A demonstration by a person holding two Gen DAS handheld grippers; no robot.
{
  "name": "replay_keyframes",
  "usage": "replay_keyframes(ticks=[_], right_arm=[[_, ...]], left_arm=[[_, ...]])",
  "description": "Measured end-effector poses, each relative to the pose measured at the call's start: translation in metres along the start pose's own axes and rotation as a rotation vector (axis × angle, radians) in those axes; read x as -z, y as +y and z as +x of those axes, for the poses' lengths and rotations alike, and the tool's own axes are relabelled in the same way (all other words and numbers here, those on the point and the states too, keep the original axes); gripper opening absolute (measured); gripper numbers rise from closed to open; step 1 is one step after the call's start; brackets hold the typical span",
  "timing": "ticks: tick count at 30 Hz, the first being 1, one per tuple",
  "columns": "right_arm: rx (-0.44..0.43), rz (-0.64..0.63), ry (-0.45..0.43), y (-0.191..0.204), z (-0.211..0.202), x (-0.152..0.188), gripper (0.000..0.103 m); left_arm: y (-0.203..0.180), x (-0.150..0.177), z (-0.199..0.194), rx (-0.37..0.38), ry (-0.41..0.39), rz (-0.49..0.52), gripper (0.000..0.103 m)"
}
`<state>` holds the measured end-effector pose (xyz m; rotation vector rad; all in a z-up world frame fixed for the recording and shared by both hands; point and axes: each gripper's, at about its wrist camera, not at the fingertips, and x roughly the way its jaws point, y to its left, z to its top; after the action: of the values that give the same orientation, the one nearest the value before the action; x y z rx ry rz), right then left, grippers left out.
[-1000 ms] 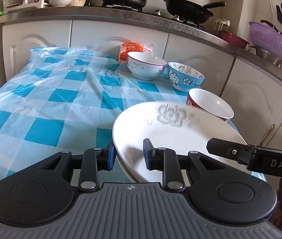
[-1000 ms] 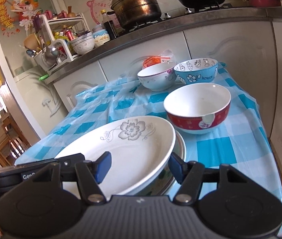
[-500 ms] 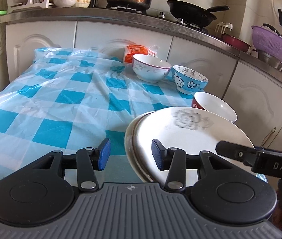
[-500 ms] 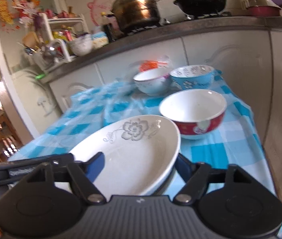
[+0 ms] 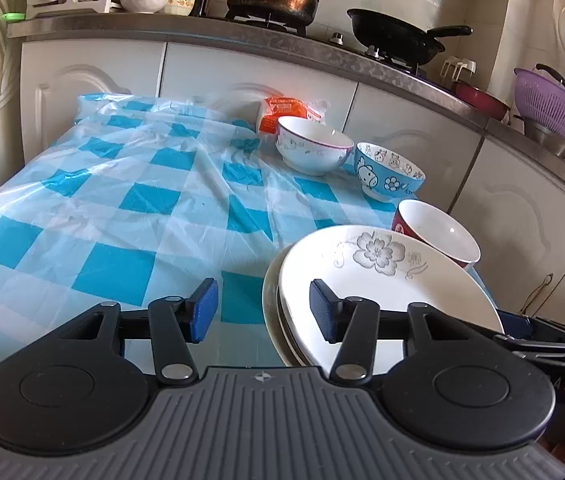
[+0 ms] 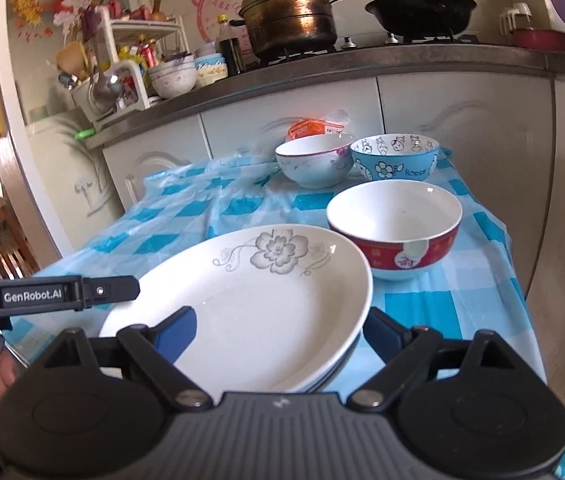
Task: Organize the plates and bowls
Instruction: 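Open the left gripper to release the white flower plate, then move the left gripper to the pink-patterned white bowl and grasp its rim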
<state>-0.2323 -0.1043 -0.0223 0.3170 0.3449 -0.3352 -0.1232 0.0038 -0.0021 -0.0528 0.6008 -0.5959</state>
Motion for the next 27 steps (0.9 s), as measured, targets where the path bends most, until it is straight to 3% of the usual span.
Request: replay_keyframes(ticks=[4, 6, 15, 22, 27], right_arm=[[0.004, 0.084, -0.025, -0.016, -0.004, -0.003, 0.095], [0.004, 0.141, -0.041, -0.025, -0.008, -0.005, 0.096], [0.053, 0.3, -0.084, -0.069, -0.02, -0.02, 0.098], [0.091, 0.381, -0.089, -0.096, -0.018, -0.033, 0.099], [0.07, 0.391, -0.08, -0.103, -0.015, -0.044, 0.1]], left_arm=[[0.0, -0.004, 0.0, -0.006, -0.013, -0.002, 0.071], [0.0, -0.008, 0.001, -0.005, -0.011, 0.001, 0.08], [-0.008, -0.02, 0.011, 0.009, -0.001, 0.043, 0.098], [-0.023, -0.03, 0.022, 0.025, 0.005, 0.091, 0.1], [-0.029, -0.04, 0.027, 0.03, -0.007, 0.119, 0.101]])
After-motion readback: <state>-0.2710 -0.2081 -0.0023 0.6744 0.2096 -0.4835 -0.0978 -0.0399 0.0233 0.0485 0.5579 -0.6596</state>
